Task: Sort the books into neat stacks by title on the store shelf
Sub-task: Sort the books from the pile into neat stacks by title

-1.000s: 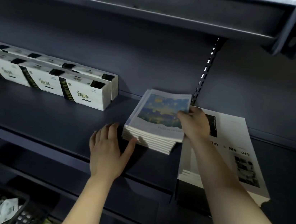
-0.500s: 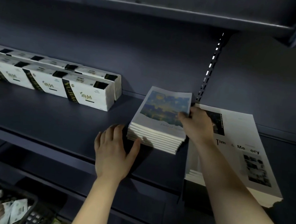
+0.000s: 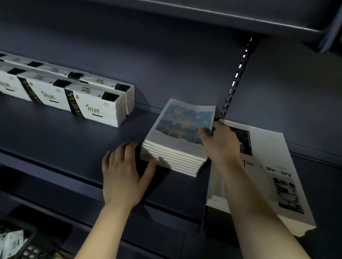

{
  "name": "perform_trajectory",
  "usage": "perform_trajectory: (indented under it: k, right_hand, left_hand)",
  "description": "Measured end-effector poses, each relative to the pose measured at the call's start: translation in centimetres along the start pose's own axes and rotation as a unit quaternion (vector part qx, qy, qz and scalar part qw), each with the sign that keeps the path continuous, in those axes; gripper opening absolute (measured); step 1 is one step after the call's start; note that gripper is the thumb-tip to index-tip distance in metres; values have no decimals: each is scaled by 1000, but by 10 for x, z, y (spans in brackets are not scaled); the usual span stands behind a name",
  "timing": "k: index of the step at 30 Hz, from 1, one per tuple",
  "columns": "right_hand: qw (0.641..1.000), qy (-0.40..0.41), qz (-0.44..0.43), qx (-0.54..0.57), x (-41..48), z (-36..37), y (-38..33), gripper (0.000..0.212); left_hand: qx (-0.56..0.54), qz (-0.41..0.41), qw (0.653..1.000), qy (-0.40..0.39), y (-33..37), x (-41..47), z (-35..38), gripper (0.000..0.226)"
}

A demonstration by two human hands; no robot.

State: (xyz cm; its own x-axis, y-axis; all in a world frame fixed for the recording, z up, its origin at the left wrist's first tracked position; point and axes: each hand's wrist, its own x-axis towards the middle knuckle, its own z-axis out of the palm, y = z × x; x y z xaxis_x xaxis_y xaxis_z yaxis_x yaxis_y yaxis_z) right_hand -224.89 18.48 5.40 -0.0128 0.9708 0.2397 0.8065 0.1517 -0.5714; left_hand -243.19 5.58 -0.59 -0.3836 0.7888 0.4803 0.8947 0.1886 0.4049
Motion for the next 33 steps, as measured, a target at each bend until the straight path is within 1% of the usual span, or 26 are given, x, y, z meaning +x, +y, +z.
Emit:
perform_trajectory:
  k: [7,10,13,16,19,22,25,30,33]
  right_hand:
    - [1000,-3,6,-4,-4,-2,-5,28]
    - [999,-20,14,-48,-7,-7,-9,35]
    - [995,-40,9,-90,-9,-14,-9,46]
    - [998,-23,-17,-51,-13,-27,0,44]
    - [999,-2,-37,-11,-22,-45,17,39]
    - [999,14,-38,23,-29,-67,37,30]
    - [999,12,-19,28,-38,-95,62,19]
    - [997,66,-9,34,-54,-150,113,19]
    - [995,97,-23,25,-63,-189,148,14]
  left_hand:
    - [-11,-4,1000,-1,-1,-1,-1,59]
    - [-28,-6,1000,2,0,-2,-4,60]
    - [-75,5,997,10,2,-4,-9,58]
    - [-141,19,990,8,2,-5,-15,57]
    - [-160,18,987,-1,7,-8,-20,60]
    - [-131,34,991,-3,26,-14,-25,61]
    - [-95,73,993,-13,56,-19,-27,62]
    - [-74,111,990,-39,122,-31,-23,65]
    - [-78,151,983,-68,173,-43,-15,63]
